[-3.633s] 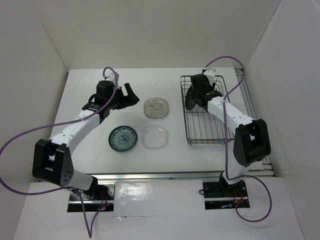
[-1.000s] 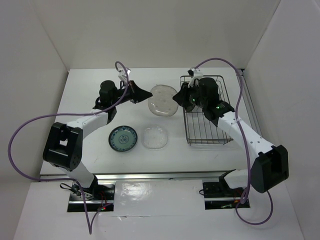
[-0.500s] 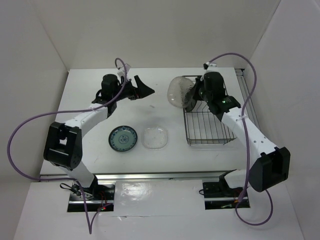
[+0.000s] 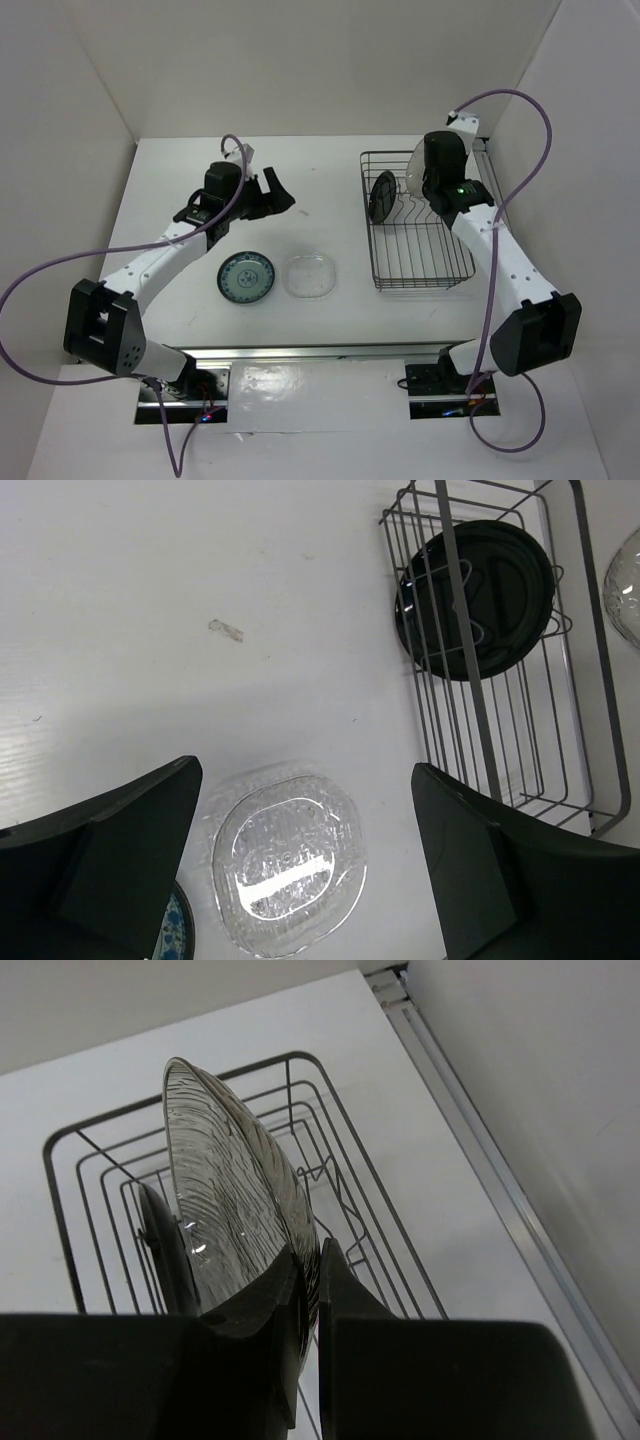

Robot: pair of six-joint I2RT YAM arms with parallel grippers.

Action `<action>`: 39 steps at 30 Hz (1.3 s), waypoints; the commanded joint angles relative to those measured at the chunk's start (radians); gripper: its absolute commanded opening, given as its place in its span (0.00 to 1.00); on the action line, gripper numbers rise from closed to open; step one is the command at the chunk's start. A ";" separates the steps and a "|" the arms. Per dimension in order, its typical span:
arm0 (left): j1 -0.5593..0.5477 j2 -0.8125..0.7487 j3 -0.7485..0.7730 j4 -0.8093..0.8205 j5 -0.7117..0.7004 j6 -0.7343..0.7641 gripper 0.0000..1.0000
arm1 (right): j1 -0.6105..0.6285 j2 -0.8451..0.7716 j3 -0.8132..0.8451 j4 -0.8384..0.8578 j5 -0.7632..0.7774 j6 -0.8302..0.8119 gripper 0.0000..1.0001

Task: Load the plates into the dish rack

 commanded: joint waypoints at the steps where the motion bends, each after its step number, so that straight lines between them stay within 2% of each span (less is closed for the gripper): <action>1: -0.014 -0.039 -0.012 -0.033 -0.085 0.030 1.00 | -0.007 0.057 0.013 0.027 0.017 -0.003 0.00; 24: -0.042 -0.019 -0.022 -0.043 -0.107 0.040 1.00 | -0.007 0.297 0.033 0.117 -0.032 -0.023 0.00; 27: -0.042 -0.010 -0.031 -0.024 -0.107 0.040 1.00 | 0.003 0.317 0.054 0.117 -0.022 -0.023 0.14; 28: -0.042 -0.010 -0.031 -0.024 -0.096 0.040 1.00 | 0.012 0.317 0.054 0.117 -0.013 -0.023 0.23; 29: -0.042 -0.010 -0.031 -0.015 -0.096 0.040 1.00 | 0.012 0.317 0.054 0.117 -0.013 -0.023 0.56; 30: -0.042 0.002 -0.031 -0.015 -0.096 0.040 1.00 | 0.012 0.327 0.054 0.117 -0.003 -0.023 0.63; 32: -0.042 0.012 -0.031 -0.006 -0.084 0.040 1.00 | 0.012 0.338 0.077 0.117 0.011 -0.014 0.67; 33: -0.042 0.021 -0.031 -0.006 -0.084 0.049 1.00 | 0.012 0.350 0.077 0.104 0.026 -0.014 0.72; 34: -0.042 0.021 -0.040 0.003 -0.084 0.049 1.00 | 0.021 0.351 0.088 0.104 0.027 -0.014 0.90; 39: -0.051 0.042 -0.063 0.003 -0.117 0.049 1.00 | 0.021 0.351 0.106 0.094 0.047 0.017 1.00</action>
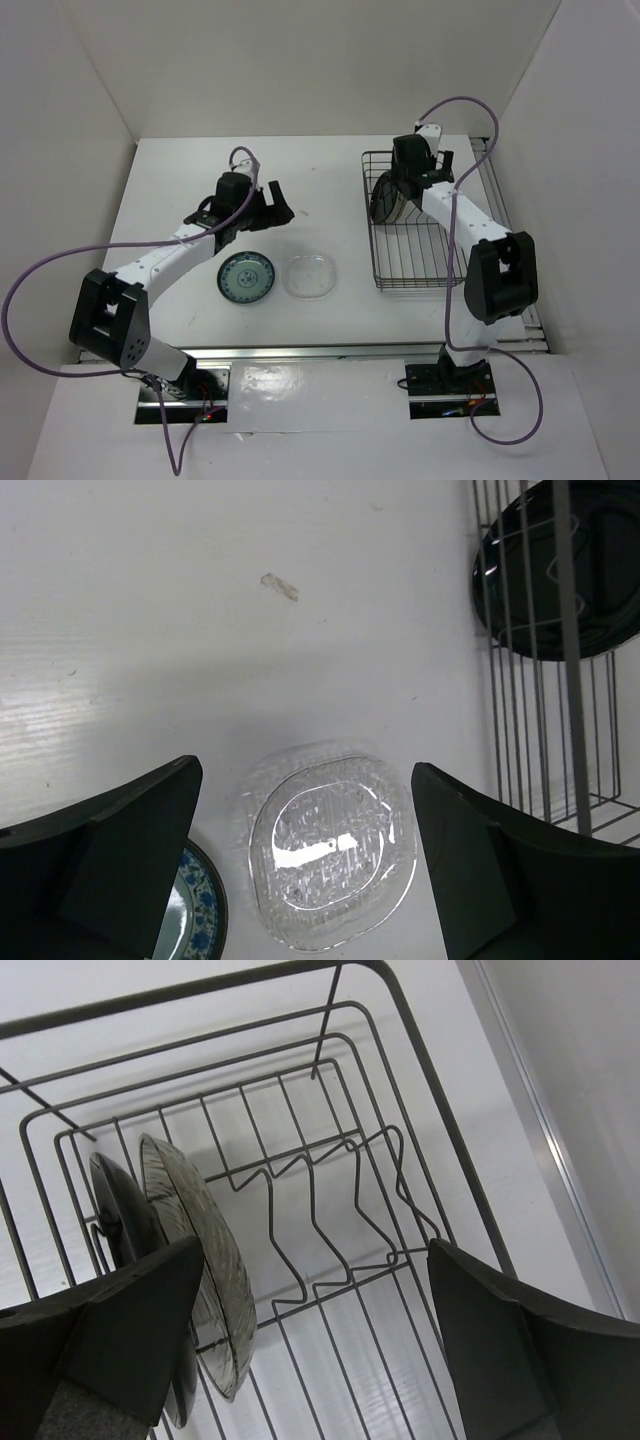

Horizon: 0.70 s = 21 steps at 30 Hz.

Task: Load the plates into the dish rack

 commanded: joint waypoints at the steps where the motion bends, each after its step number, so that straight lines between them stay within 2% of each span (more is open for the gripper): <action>1: -0.011 0.008 -0.024 0.023 -0.029 0.009 1.00 | 0.007 -0.015 0.060 0.010 0.064 0.030 1.00; 5: -0.011 -0.049 -0.058 -0.072 -0.153 -0.057 1.00 | 0.025 -0.072 0.092 -0.064 0.168 0.069 1.00; 6: -0.011 -0.067 -0.058 -0.111 -0.231 -0.107 1.00 | 0.025 -0.087 0.092 -0.081 0.190 0.093 1.00; 8: -0.011 -0.111 -0.069 -0.257 -0.302 -0.164 1.00 | 0.025 -0.126 0.092 -0.110 0.202 0.105 1.00; 12: -0.011 -0.268 -0.194 -0.418 -0.404 -0.345 1.00 | 0.048 -0.280 -0.010 -0.081 0.107 0.116 1.00; 15: -0.011 -0.374 -0.288 -0.484 -0.474 -0.407 1.00 | 0.074 -0.362 -0.059 -0.049 0.040 0.107 1.00; 21: -0.011 -0.518 -0.426 -0.621 -0.520 -0.575 1.00 | 0.157 -0.396 -0.121 -0.015 -0.057 0.107 1.00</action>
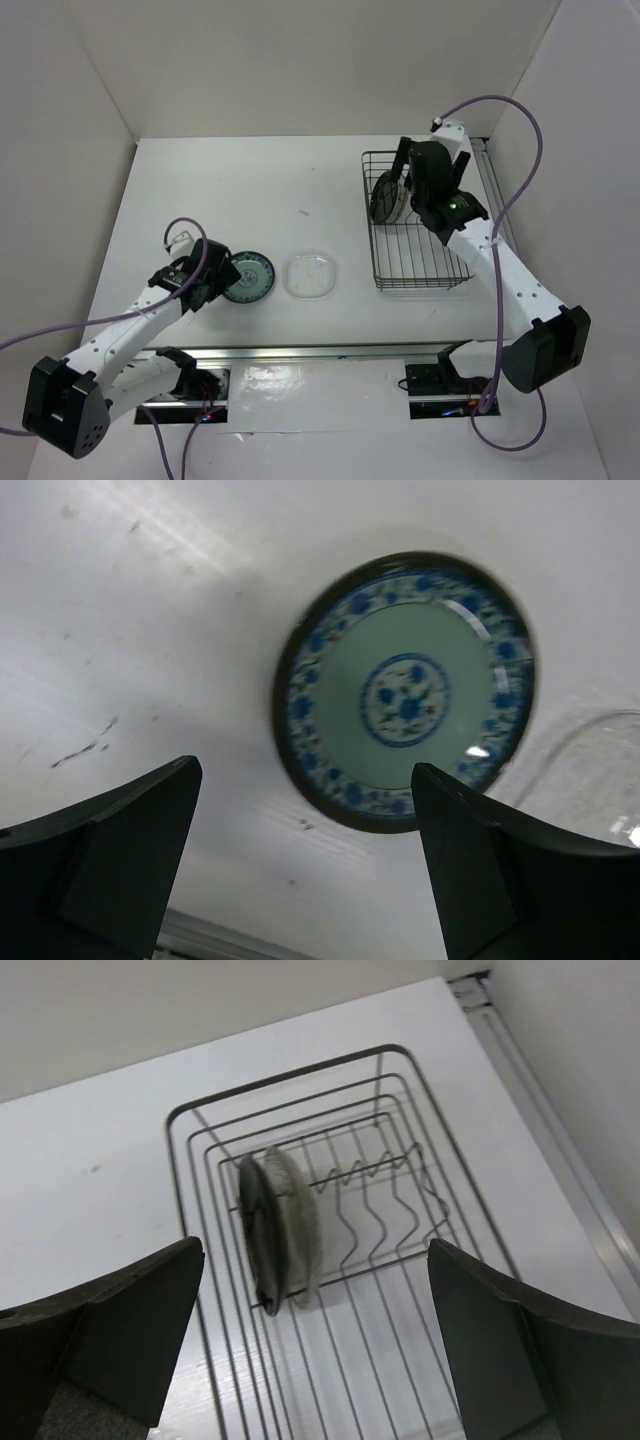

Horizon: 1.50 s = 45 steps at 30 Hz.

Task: Load the plates into the dish rack

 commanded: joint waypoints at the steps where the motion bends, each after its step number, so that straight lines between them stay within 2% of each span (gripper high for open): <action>1: -0.001 -0.083 -0.085 -0.108 -0.064 -0.137 1.00 | 0.057 0.011 -0.051 0.058 -0.067 0.003 1.00; 6: -0.001 -0.094 -0.138 -0.051 -0.045 -0.146 1.00 | 0.123 0.034 -0.051 0.069 -0.067 -0.016 1.00; 11: 0.008 0.046 -0.138 0.053 -0.025 -0.128 0.99 | 0.167 0.043 -0.031 0.069 -0.057 -0.025 1.00; 16: 0.008 0.193 -0.115 0.086 -0.035 -0.139 0.96 | 0.177 0.034 -0.031 0.078 -0.038 -0.034 1.00; 23: 0.018 0.238 -0.106 0.139 -0.035 -0.139 0.96 | 0.186 0.005 -0.054 0.103 -0.049 -0.034 1.00; 28: 0.028 0.247 -0.086 0.150 -0.044 -0.126 0.92 | 0.186 0.014 -0.045 0.094 -0.049 -0.043 1.00; 30: 0.028 0.260 -0.077 0.159 -0.045 -0.116 0.85 | 0.186 0.014 -0.056 0.103 -0.058 -0.044 1.00; 34: 0.038 0.313 -0.067 0.159 -0.025 -0.116 0.77 | 0.186 -0.015 -0.065 0.121 -0.069 -0.044 1.00; 35: 0.038 0.332 -0.058 0.159 -0.025 -0.116 0.66 | 0.186 -0.015 -0.074 0.121 -0.069 -0.044 1.00; 36: 0.038 0.342 -0.058 0.150 -0.015 -0.116 0.61 | 0.186 -0.024 -0.074 0.121 -0.069 -0.044 1.00; 38: 0.038 0.369 -0.049 0.139 -0.015 -0.116 0.53 | 0.186 -0.036 -0.074 0.121 -0.069 -0.044 1.00; 41: 0.038 0.383 -0.049 0.139 -0.005 -0.126 0.37 | 0.186 -0.073 -0.096 0.132 -0.080 -0.044 1.00; 43: 0.038 0.394 -0.049 0.113 -0.005 -0.151 0.15 | 0.186 -0.084 -0.096 0.143 -0.080 -0.044 1.00; 45: 0.038 0.394 -0.058 0.100 -0.005 -0.151 0.00 | 0.186 -0.084 -0.096 0.143 -0.090 -0.044 1.00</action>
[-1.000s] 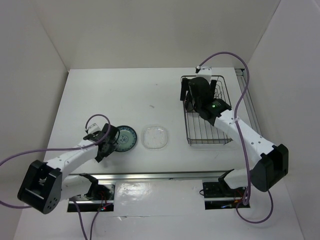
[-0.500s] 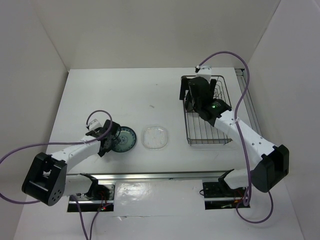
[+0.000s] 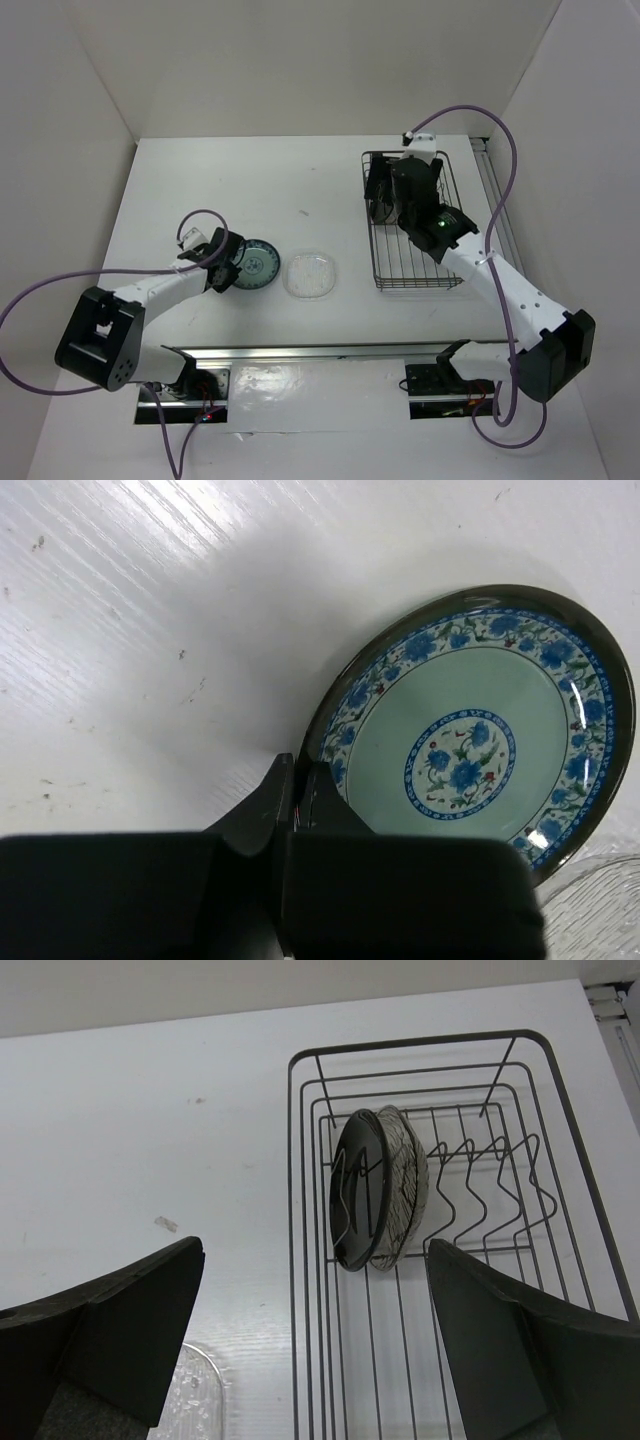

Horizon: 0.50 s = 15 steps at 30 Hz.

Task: Load the plates into the dish rack

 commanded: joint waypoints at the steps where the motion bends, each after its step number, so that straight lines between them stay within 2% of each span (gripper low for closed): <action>1: 0.011 0.030 -0.042 -0.132 0.016 -0.012 0.00 | 0.010 -0.033 -0.004 0.066 -0.008 -0.011 1.00; 4: 0.011 -0.020 -0.042 -0.179 -0.023 -0.060 0.00 | 0.010 -0.033 -0.004 0.075 -0.018 -0.011 1.00; 6: 0.011 -0.096 -0.051 -0.179 -0.032 -0.037 0.00 | 0.010 -0.033 -0.004 0.075 -0.028 -0.011 1.00; 12: 0.011 -0.351 -0.062 0.009 -0.006 0.204 0.00 | 0.019 -0.024 -0.025 0.094 -0.089 -0.002 1.00; 15: 0.011 -0.416 -0.062 0.137 0.078 0.348 0.00 | 0.019 -0.024 -0.041 0.155 -0.327 -0.067 1.00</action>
